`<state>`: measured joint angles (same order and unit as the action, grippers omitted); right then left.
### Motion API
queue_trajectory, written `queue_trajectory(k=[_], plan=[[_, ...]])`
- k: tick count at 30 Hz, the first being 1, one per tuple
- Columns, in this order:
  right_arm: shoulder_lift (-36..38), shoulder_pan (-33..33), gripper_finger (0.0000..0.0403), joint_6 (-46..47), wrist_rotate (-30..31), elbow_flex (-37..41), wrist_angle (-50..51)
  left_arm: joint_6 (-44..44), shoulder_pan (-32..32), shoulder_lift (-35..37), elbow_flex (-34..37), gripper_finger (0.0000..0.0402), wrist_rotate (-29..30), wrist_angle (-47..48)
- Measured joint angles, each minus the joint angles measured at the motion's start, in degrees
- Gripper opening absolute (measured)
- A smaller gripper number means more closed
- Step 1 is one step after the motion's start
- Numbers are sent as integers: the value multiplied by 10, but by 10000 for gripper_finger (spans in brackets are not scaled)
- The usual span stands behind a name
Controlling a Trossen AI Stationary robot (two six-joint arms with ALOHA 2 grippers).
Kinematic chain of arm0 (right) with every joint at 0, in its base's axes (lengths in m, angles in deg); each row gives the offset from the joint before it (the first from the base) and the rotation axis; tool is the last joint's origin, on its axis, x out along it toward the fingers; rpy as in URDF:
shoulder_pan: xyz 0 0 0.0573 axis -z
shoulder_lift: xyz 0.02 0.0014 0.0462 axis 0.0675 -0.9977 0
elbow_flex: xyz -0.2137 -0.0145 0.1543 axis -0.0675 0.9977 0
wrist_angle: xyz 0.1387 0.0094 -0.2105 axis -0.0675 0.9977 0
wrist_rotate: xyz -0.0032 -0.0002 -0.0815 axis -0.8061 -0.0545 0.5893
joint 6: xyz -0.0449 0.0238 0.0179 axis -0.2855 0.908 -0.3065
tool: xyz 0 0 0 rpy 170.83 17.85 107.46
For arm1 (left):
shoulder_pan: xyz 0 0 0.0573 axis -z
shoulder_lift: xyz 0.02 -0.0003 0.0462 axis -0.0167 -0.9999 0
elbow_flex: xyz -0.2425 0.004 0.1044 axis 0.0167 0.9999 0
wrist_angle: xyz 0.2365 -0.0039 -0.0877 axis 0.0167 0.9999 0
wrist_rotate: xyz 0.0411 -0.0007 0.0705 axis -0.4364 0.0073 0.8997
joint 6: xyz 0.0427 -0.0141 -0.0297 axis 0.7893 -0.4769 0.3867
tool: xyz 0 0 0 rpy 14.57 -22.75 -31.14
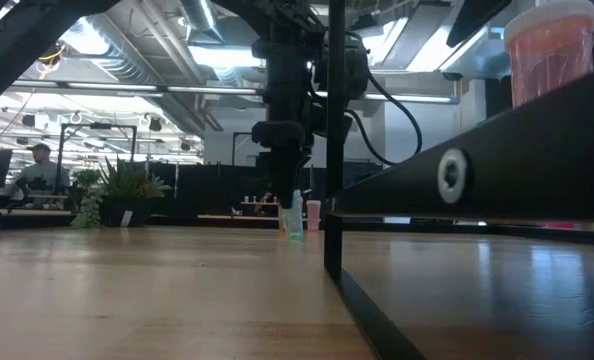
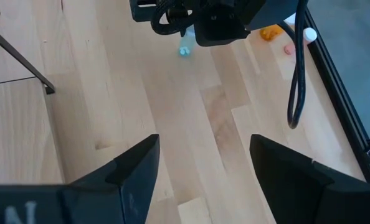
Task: Pick and place medicine bottles onto shelf by color
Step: Put the blue pill bottle on the shelf aligned with the other blue pill bottles
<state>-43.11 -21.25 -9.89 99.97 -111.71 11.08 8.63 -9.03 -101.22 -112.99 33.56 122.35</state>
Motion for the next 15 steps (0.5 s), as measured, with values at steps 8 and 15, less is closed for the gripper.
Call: queue_trajectory(k=[8, 15], plan=[[0, 0, 251, 0, 0, 0, 0, -10, 0, 0, -1, 112, 0, -2], [0, 0, 251, -1, 0, 0, 0, -20, 0, -2, 0, 152, -1, -2]])
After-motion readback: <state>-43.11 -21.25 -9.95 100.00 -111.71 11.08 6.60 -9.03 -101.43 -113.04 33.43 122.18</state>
